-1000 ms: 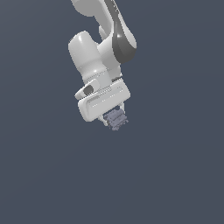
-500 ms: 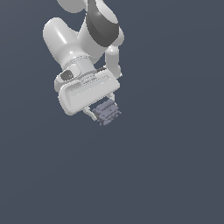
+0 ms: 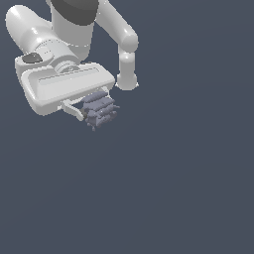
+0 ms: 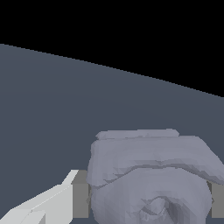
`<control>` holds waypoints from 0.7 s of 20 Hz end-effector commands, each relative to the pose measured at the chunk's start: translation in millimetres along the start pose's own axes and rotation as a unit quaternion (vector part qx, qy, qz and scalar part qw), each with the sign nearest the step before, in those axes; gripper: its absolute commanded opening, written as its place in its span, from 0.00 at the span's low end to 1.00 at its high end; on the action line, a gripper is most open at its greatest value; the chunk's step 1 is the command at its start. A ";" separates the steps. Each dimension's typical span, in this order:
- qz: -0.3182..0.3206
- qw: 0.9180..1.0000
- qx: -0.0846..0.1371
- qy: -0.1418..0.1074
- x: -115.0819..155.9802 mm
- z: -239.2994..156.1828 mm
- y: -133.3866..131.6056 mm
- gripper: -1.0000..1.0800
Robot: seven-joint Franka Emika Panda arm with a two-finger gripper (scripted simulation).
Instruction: Pick up the object and move it to a goal position.
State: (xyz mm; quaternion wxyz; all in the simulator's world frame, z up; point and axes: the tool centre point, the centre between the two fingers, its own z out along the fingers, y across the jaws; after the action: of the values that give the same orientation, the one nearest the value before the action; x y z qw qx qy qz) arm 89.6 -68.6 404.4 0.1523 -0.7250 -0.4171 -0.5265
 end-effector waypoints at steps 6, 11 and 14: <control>-0.044 0.995 0.015 0.088 31.1 -42.3 36.8 0.00; -0.063 0.990 0.023 0.127 43.9 -61.5 52.8 0.00; -0.071 0.987 0.027 0.144 49.1 -69.2 59.3 0.00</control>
State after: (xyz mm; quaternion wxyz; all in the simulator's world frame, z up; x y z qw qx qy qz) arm 95.5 -125.4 483.6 0.1894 -0.6145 -0.4523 -0.6180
